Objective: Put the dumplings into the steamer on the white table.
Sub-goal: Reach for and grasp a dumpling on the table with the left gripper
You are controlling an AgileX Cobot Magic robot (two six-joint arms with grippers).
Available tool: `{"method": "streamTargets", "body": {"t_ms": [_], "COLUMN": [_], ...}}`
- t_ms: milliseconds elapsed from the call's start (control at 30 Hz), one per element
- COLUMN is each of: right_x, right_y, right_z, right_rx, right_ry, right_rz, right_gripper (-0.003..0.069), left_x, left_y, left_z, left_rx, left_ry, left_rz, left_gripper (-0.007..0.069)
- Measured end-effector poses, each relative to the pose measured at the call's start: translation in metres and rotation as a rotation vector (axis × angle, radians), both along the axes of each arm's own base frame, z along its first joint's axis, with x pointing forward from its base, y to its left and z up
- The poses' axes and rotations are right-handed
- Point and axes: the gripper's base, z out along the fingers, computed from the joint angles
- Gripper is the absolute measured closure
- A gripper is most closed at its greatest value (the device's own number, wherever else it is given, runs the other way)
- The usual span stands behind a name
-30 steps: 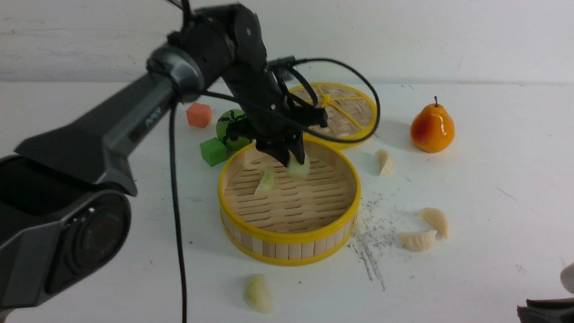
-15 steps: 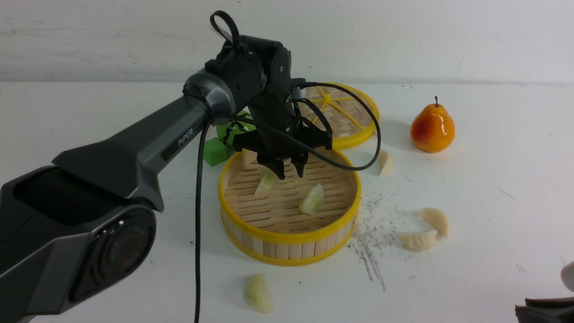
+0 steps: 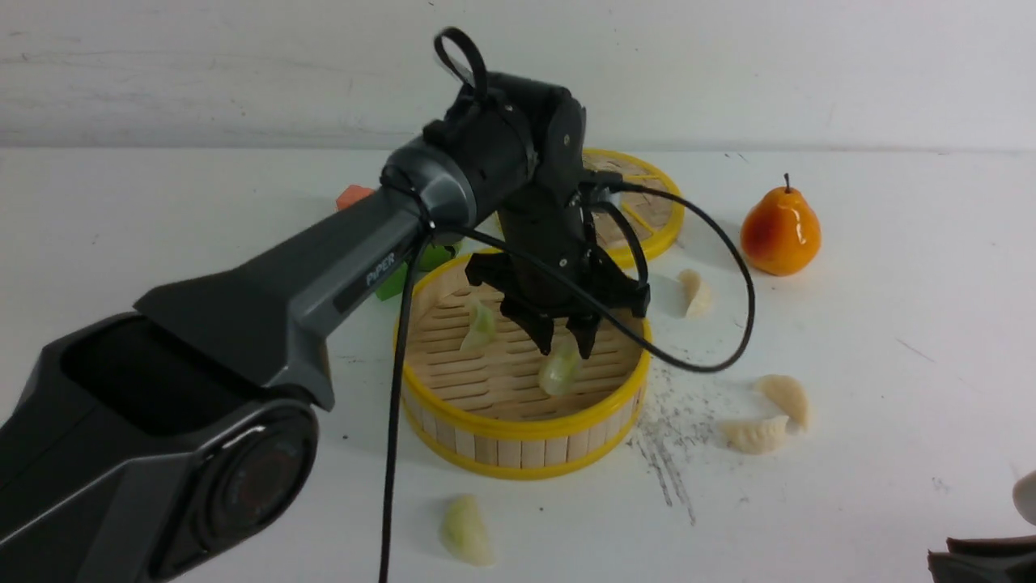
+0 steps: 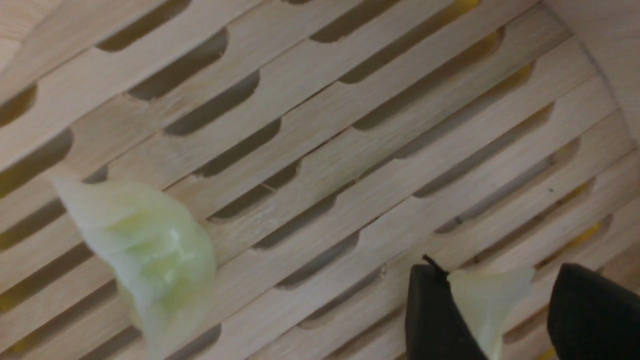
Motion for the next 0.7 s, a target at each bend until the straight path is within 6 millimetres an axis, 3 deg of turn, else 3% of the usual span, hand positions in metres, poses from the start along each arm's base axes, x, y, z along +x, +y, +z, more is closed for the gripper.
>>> {"method": "streamTargets", "body": {"t_ms": [167,367,533,700], "right_x": [0.0,0.0,0.0,0.0], "right_y": [0.0,0.0,0.0,0.0], "right_z": [0.0,0.0,0.0,0.0], "right_rx": [0.0,0.0,0.0,0.0], "right_ry": [0.003,0.004,0.005,0.005], "right_rz": [0.002,0.002,0.003,0.003], "right_gripper": [0.0534,0.0533,0.0527,0.0526], "left_x": [0.001,0.003,0.019,0.03], "left_y": [-0.002,0.0,0.021,0.04], "left_z": [-0.01,-0.007,0.02,0.025], "left_rx": [0.007,0.002,-0.058,-0.092], "left_ry": [0.019,0.01,-0.049,-0.044], "left_rz": [-0.005,0.024,0.133,0.264], "left_gripper": [0.0392,0.0396,0.0396,0.0396]}}
